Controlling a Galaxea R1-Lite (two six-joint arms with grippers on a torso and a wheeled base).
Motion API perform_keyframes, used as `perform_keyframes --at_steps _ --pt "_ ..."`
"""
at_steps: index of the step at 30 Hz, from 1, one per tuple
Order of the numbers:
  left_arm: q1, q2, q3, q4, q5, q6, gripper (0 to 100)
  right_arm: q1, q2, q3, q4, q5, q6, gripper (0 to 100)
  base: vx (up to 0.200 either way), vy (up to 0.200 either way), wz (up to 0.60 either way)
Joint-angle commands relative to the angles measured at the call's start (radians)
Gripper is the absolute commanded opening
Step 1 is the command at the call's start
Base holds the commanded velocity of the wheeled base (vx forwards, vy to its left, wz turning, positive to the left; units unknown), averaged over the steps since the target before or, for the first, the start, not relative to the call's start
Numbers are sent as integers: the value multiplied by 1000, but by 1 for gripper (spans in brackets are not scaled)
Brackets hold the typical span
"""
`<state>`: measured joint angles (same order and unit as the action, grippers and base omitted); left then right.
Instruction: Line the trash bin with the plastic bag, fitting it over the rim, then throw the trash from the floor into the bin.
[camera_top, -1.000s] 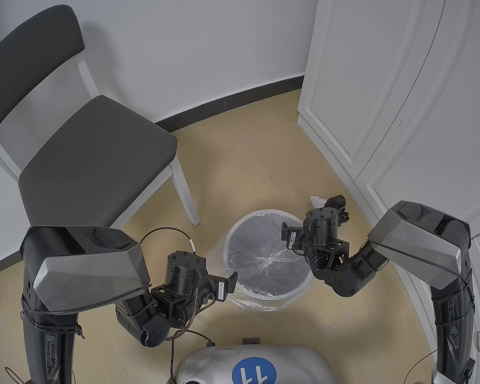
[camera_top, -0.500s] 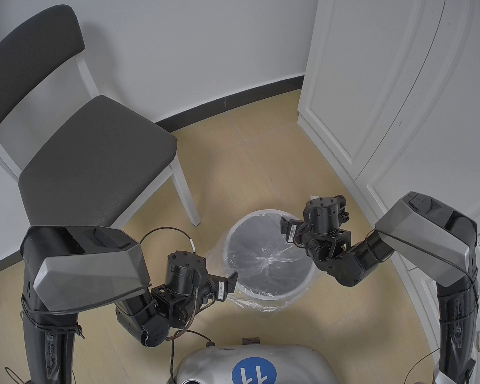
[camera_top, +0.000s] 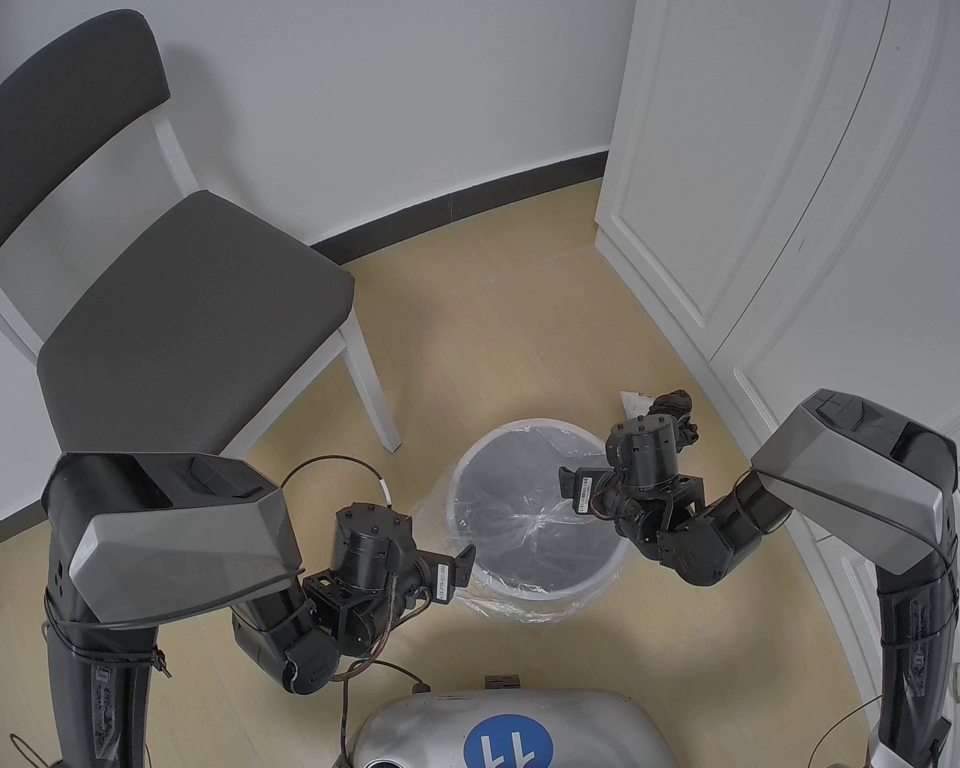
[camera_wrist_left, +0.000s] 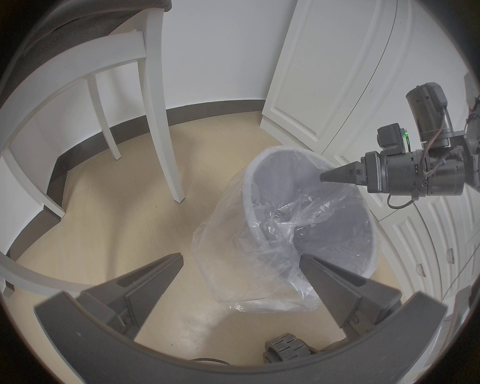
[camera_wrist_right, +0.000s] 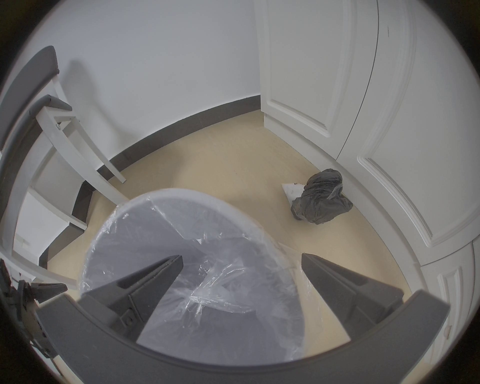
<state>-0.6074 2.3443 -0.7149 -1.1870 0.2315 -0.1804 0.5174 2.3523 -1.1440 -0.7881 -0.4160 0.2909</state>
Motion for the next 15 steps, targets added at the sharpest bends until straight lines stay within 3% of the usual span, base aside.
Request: perform_keyframes --at_steps 1,9,15 --pt "0 4 -1 0 0 -1 100 -8 31 -29 -7 -9 -2 100 0 0 0" --pt "3 7 -5 0 0 -1 100 -19 58 -135 -16 -30 73 100 0 0 0" --pt "5 6 -3 -2 0 -1 100 -36 65 -172 -17 -55 74 100 0 0 0"
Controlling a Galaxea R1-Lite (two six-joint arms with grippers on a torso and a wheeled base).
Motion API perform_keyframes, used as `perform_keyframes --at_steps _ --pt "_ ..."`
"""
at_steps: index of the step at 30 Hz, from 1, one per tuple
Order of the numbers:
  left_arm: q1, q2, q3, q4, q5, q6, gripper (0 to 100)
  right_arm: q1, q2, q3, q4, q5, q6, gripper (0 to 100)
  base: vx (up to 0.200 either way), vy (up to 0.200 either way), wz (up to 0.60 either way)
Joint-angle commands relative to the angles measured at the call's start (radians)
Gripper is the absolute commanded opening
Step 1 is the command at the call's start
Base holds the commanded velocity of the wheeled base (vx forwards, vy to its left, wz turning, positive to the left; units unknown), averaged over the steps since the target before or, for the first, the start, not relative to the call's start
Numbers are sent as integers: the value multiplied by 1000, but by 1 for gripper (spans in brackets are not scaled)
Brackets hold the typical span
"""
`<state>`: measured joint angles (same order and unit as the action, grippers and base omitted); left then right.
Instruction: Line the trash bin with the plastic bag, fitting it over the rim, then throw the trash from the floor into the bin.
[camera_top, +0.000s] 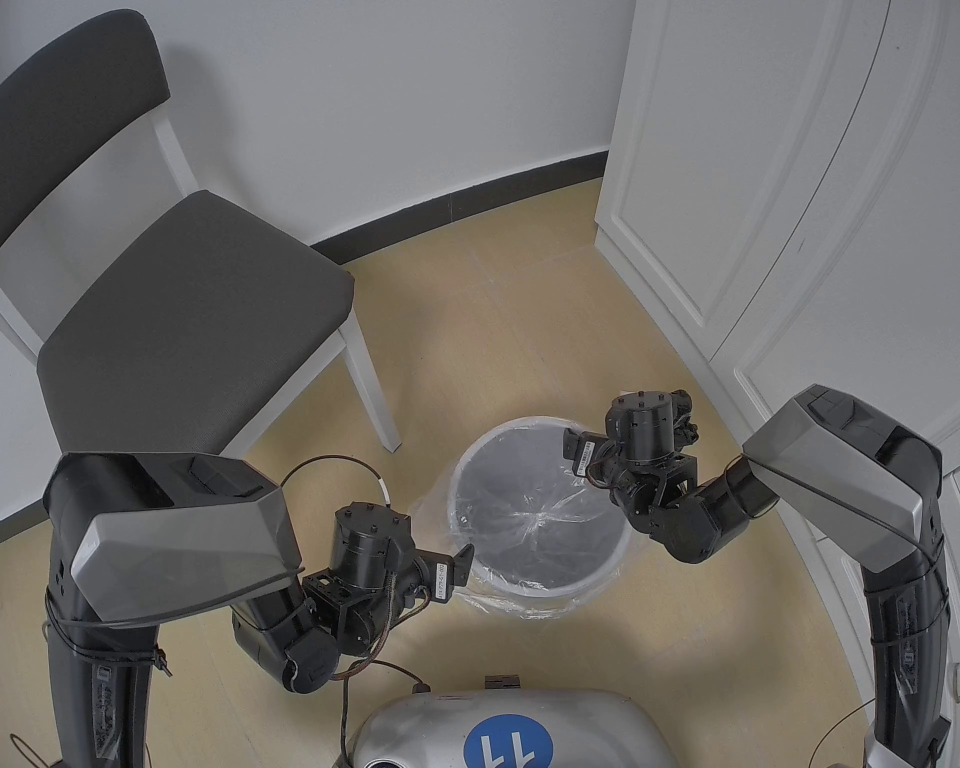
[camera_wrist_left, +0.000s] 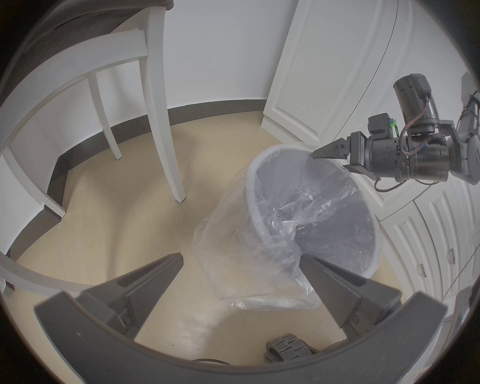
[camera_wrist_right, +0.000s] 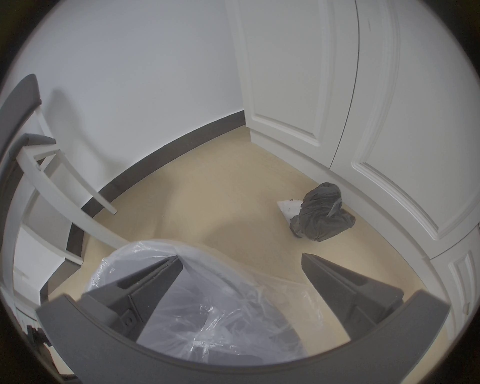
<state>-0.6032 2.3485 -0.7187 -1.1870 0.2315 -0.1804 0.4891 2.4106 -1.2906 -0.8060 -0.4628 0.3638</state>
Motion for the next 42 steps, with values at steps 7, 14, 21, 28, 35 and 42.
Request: perform_keyframes --at_steps 7,14,21,28,35,42 --pt "2 2 1 -2 0 -1 100 -11 -39 5 16 -8 -3 100 0 0 0" --pt "2 2 1 -2 0 -1 100 -1 -107 71 41 0 -20 100 0 0 0" --pt "2 2 1 -2 0 -1 100 2 -156 114 94 6 -28 100 0 0 0" --pt "2 2 1 -2 0 -1 100 -29 -203 186 174 39 -106 100 0 0 0" --pt "2 2 1 -2 0 -1 100 -67 -246 275 165 75 -206 100 0 0 0" --pt "2 3 2 -2 0 1 100 -80 -246 310 163 75 -255 100 0 0 0"
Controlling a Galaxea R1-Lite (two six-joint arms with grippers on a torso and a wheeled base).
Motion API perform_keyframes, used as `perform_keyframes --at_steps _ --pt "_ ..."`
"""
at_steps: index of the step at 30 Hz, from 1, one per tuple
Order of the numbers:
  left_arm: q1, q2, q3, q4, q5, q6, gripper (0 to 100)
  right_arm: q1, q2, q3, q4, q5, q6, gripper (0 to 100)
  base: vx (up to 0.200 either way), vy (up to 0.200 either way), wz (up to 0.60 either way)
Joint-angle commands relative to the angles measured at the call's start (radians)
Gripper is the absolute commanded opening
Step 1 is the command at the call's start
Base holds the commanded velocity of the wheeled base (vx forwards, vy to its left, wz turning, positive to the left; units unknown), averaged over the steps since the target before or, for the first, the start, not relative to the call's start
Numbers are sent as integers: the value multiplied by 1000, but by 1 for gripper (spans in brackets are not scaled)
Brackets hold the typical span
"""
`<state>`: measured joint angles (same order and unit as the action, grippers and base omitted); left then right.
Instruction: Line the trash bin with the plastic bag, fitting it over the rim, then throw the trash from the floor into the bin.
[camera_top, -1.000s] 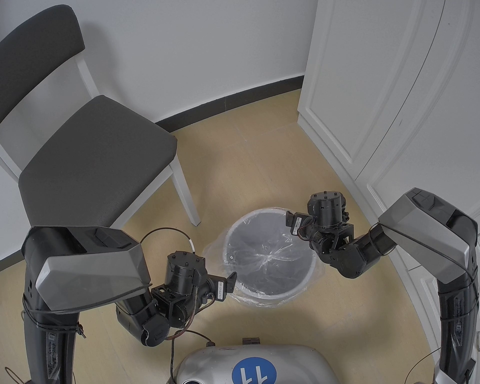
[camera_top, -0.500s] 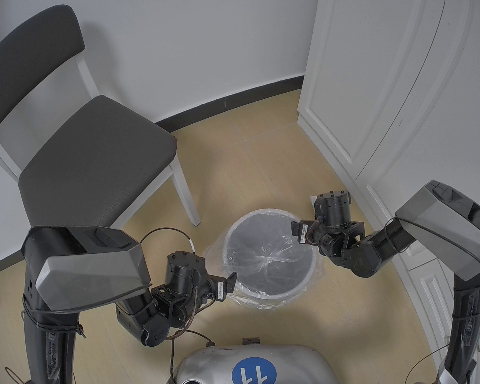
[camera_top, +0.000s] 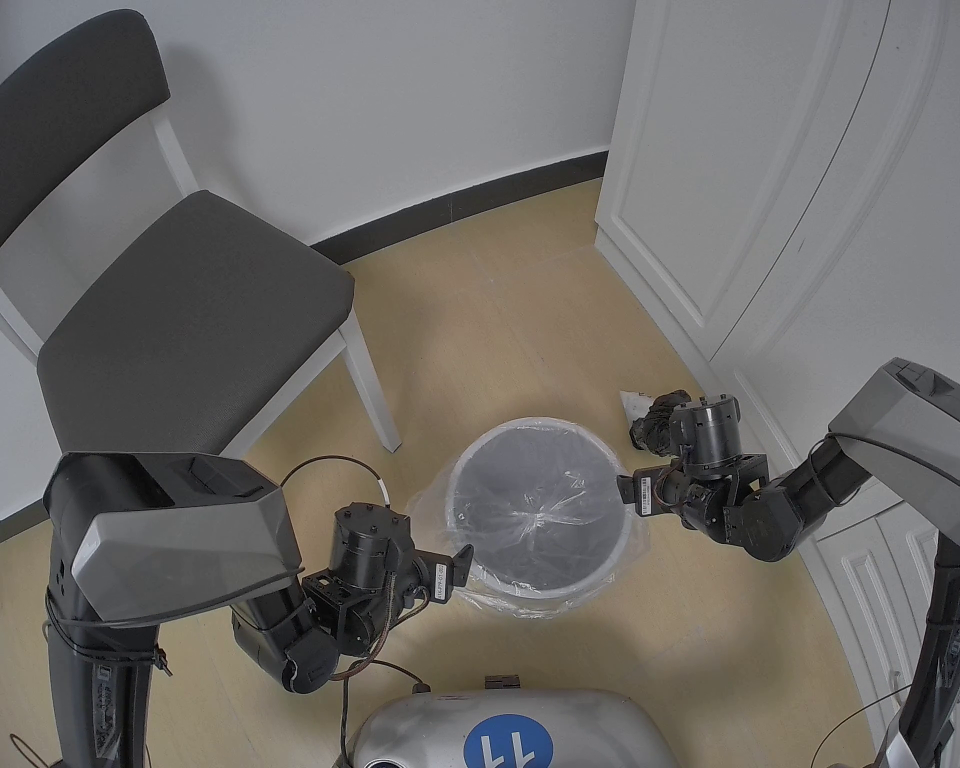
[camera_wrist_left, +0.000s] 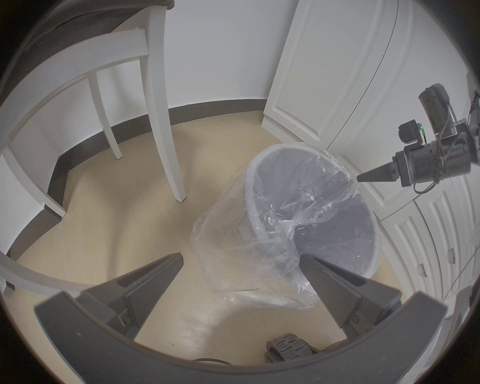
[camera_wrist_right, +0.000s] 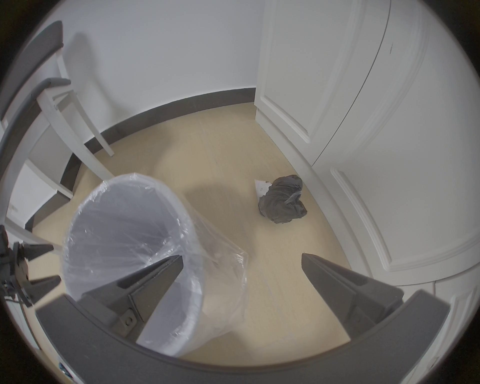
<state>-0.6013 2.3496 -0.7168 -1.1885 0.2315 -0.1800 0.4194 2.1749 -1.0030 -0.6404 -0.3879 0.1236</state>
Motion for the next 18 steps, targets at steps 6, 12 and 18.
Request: perform_keyframes --at_steps 6,12,18 --pt "0 0 0 0 0 1 100 -2 -7 52 -1 -2 -41 100 0 0 0" --pt "0 0 2 -2 0 1 100 -1 -7 72 -2 -2 -67 100 0 0 0" --pt "0 0 2 -2 0 1 100 2 -26 90 -2 -2 -71 100 0 0 0"
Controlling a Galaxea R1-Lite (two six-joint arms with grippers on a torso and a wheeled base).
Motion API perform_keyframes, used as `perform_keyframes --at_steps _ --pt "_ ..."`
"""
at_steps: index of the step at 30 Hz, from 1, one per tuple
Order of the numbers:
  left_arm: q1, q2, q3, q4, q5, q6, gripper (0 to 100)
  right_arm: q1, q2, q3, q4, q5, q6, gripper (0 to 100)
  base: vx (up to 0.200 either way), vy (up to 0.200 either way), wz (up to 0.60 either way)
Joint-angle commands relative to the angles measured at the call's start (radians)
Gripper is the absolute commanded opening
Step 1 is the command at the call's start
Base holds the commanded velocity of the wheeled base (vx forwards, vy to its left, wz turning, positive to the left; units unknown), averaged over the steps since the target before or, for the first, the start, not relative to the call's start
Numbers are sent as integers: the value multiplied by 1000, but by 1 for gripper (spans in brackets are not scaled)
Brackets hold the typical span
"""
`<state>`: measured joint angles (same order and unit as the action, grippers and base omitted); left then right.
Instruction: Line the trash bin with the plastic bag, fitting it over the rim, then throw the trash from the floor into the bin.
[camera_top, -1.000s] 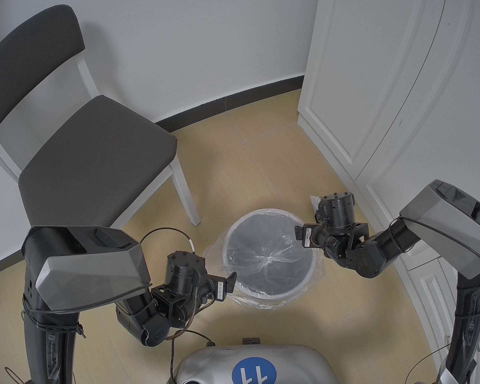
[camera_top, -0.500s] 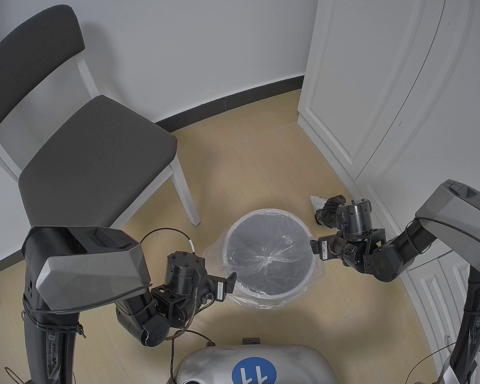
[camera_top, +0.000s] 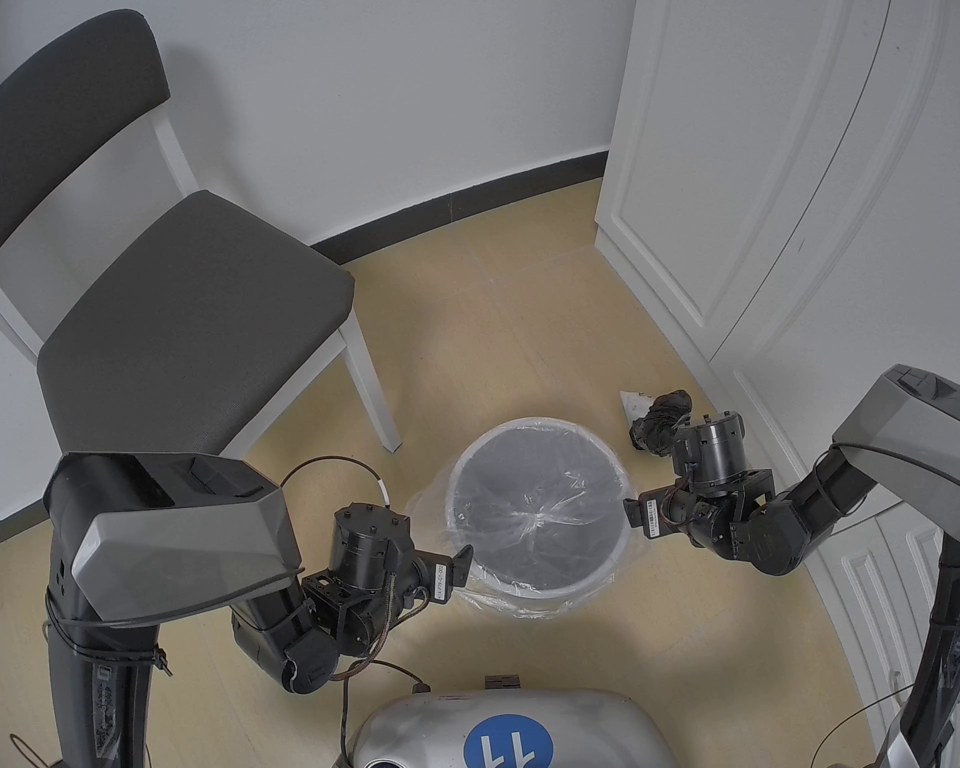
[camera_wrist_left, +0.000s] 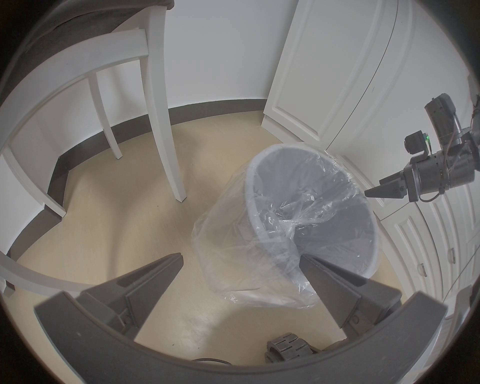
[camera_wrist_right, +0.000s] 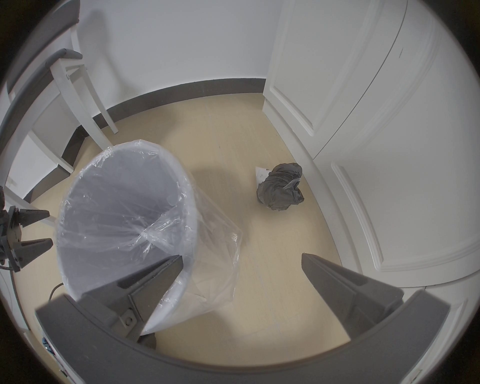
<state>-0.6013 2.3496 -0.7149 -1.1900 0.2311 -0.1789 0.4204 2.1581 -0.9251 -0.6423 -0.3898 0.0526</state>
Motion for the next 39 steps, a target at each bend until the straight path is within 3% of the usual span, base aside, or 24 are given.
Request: perform_keyframes --at_steps 1,10,14,19,30,39 --pt "0 0 0 0 1 -1 100 0 -4 14 0 0 0 100 0 0 0" --pt "0 0 2 -5 1 -1 100 6 -6 9 -28 2 -7 100 0 0 0" --pt "0 -4 2 -5 1 -1 100 15 -72 48 -112 2 -11 100 0 0 0" --pt "0 13 -3 -2 1 -1 100 3 -159 91 -108 5 -22 100 0 0 0" --pt "52 54 -31 0 2 1 100 -169 -182 75 -115 103 -77 100 0 0 0" --pt "57 77 -44 -7 1 -2 100 -227 -201 71 -119 144 -91 100 0 0 0"
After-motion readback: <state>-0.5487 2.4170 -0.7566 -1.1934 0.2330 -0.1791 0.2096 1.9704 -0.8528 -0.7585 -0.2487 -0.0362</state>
